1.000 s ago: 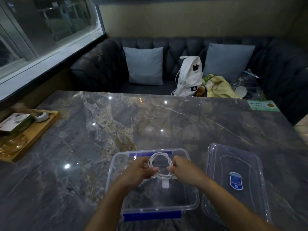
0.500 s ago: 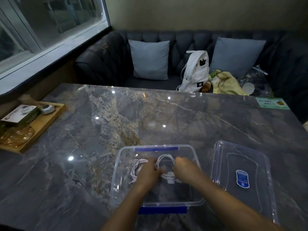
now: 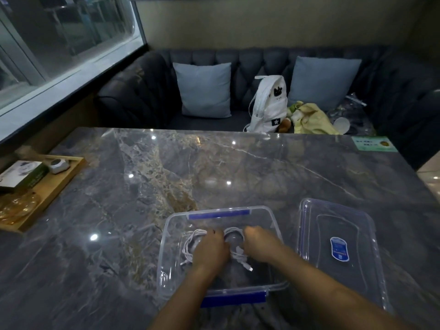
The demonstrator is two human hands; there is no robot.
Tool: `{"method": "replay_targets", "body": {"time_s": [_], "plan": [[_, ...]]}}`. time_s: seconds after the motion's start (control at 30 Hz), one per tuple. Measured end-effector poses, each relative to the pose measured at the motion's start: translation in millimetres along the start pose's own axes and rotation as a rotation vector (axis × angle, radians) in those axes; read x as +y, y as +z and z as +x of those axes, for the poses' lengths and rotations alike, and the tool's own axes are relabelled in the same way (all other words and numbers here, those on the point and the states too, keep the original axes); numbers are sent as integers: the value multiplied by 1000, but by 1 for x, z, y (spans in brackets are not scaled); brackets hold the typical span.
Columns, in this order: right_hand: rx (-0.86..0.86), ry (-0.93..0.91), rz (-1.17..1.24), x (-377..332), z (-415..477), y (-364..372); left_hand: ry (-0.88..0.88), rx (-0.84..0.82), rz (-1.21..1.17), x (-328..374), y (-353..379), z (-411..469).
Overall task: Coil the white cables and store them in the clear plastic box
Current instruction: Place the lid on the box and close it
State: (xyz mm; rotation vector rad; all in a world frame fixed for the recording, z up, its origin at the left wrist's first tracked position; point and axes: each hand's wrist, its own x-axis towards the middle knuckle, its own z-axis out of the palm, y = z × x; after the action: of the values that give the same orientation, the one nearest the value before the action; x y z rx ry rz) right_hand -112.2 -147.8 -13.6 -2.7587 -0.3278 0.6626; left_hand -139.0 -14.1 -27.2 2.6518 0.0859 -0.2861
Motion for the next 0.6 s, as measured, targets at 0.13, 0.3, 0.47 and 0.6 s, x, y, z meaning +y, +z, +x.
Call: {"method": "replay_targets", "body": {"time_s": [0.13,0.3,0.47,0.6], "plan": [[65,-77,74,-2,-12,-32,67,75,-39,20,-22,2],[251,-13,195,27,-35,-78,250,147,-129,76,-40,12],[380,173,243,94,-73,-86,444,28,-189,140,-17,19],[391,372,340,142,-106,-72,490,-126,-46,169,18,20]]}}
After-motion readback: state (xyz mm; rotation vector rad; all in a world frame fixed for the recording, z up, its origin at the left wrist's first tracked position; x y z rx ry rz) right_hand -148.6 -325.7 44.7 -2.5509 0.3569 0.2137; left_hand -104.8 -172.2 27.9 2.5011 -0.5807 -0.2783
